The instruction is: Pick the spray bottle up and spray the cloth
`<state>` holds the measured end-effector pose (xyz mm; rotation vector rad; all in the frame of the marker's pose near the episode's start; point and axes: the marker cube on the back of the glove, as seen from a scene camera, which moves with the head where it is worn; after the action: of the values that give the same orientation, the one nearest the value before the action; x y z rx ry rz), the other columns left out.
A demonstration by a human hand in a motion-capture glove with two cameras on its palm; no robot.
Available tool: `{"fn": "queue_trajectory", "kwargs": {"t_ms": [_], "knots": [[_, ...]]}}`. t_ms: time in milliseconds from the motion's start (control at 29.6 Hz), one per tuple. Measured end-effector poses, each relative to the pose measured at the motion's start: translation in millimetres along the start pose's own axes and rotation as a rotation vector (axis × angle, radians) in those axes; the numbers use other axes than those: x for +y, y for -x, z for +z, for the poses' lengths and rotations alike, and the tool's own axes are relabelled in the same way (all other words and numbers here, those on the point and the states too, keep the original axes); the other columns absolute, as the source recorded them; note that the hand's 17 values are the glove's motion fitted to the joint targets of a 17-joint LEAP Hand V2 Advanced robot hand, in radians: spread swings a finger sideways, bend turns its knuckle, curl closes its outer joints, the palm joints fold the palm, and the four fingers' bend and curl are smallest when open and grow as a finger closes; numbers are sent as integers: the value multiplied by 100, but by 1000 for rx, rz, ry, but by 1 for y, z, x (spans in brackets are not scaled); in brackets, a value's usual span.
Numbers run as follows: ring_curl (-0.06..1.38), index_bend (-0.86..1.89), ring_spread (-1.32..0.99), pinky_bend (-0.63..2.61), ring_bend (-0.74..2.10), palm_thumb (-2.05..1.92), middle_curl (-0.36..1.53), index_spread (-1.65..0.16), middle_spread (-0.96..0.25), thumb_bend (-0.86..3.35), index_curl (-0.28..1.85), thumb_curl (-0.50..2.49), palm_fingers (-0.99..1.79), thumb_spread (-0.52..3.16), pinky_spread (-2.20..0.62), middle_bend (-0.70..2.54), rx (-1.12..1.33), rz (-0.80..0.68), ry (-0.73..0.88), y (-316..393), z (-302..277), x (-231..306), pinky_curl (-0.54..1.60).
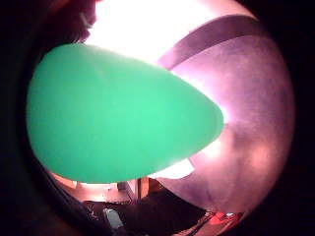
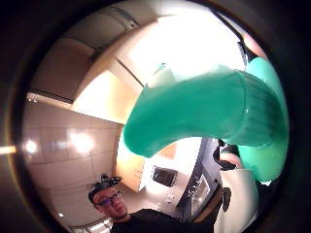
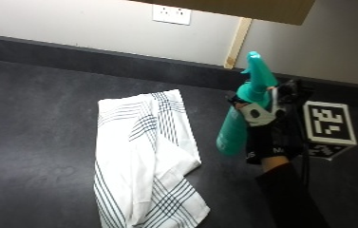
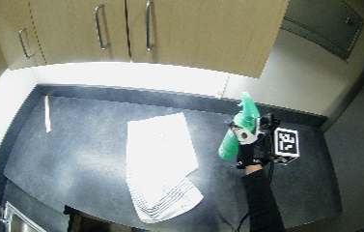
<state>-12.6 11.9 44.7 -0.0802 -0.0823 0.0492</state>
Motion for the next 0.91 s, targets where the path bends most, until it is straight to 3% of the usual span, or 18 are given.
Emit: {"fn": "queue_trajectory", "kwargs": {"t_ms": [236,574,742,911], "knots": [[42,15,-4,19,35,114,49,-15,3,-2,41,69,79,67,11,28,48,31,236,-5,79,35,25],[43,14,-2,20,36,115,50,-13,4,-2,41,70,80,67,12,27,166,35,325,-27,89,28,27],[43,12,-1,25,37,115,50,-13,5,-2,39,71,84,66,12,26,362,183,370,-37,98,23,29],[45,10,0,33,40,113,50,-11,6,-3,37,71,90,65,11,25,673,456,502,-65,110,24,33]]}}
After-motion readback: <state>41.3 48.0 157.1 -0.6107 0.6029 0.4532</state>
